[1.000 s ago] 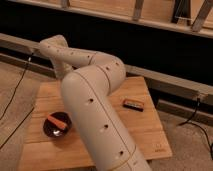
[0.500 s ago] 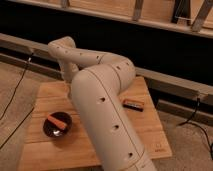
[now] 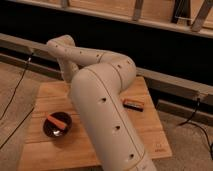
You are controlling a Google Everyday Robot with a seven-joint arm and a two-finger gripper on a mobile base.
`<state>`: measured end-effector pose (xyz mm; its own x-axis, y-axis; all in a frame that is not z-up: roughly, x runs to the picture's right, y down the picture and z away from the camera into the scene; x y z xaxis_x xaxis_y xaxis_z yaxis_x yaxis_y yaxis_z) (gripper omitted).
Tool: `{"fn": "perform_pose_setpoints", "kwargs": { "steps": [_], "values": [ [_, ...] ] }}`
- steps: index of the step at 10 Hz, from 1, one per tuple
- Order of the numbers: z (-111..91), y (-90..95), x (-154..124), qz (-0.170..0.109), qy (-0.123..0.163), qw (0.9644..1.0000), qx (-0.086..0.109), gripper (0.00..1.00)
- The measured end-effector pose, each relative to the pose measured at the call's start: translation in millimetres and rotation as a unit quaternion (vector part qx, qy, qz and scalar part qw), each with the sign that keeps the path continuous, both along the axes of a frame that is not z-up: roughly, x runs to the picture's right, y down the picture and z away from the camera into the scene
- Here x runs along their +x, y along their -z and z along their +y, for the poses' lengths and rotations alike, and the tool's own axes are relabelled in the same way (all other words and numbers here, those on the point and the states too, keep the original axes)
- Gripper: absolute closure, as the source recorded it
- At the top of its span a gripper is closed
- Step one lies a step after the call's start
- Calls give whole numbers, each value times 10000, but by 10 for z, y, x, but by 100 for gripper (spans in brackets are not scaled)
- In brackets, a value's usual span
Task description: Place the white sponge in the ceramic cup
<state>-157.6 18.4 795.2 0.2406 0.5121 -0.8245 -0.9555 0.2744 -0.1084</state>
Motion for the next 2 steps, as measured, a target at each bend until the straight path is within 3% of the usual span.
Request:
{"fn": "perform_pose_setpoints", "kwargs": {
  "steps": [2],
  "values": [
    [43, 45, -12, -54, 142, 9999, -23, 100]
  ]
}}
